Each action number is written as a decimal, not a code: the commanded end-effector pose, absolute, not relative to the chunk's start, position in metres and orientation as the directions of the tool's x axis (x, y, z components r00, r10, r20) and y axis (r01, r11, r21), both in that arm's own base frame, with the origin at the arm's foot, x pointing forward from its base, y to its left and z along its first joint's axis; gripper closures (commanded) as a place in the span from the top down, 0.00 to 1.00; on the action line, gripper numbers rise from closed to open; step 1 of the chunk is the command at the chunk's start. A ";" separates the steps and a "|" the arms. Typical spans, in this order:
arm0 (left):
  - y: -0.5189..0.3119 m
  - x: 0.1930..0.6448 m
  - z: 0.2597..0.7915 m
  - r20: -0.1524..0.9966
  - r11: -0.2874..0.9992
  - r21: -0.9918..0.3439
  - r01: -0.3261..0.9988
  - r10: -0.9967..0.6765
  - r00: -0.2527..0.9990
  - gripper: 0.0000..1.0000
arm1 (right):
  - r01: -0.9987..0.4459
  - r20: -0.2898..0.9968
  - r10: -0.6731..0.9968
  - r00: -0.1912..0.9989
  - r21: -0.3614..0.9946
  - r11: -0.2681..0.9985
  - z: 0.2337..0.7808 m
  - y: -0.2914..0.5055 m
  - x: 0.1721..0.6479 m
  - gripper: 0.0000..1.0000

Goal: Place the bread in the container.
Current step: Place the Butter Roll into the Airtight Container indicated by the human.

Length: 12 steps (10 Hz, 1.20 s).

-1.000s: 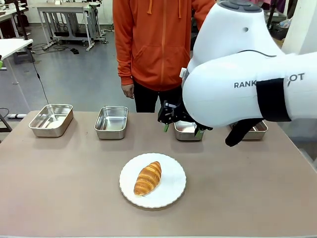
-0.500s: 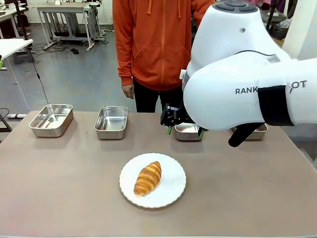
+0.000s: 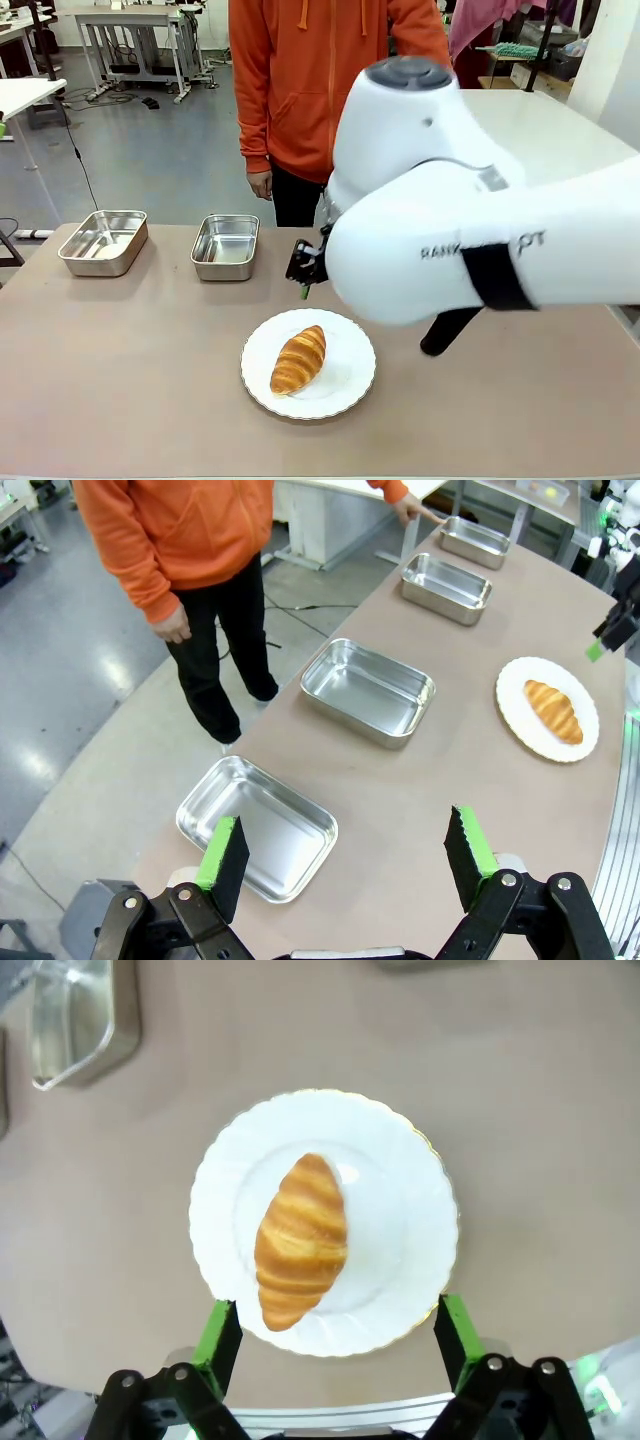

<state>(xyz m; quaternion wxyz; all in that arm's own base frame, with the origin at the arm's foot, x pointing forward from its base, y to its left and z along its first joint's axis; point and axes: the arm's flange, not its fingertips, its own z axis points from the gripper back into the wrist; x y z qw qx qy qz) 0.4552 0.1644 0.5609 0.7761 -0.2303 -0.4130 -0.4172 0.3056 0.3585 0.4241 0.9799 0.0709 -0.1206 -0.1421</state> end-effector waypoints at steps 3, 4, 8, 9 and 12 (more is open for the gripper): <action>0.163 0.454 0.562 0.833 0.542 -0.008 0.840 -0.461 0.305 1.00 | 0.484 0.201 -0.509 0.837 0.161 0.860 0.379 0.401 0.311 1.00; 0.163 0.454 0.562 0.833 0.542 -0.008 0.840 -0.461 0.305 1.00 | 0.510 0.176 -0.534 0.827 0.163 0.844 0.370 0.407 0.313 1.00; 0.163 0.454 0.562 0.833 0.542 -0.008 0.840 -0.461 0.305 1.00 | 0.568 0.112 -0.589 0.801 0.169 0.805 0.340 0.414 0.327 1.00; 0.163 0.454 0.562 0.833 0.542 -0.008 0.840 -0.461 0.305 1.00 | 0.566 0.104 -0.585 0.805 0.162 0.808 0.334 0.415 0.330 1.00; 0.163 0.454 0.562 0.833 0.542 -0.008 0.840 -0.461 0.305 1.00 | 0.568 0.088 -0.584 0.807 0.151 0.809 0.320 0.423 0.335 1.00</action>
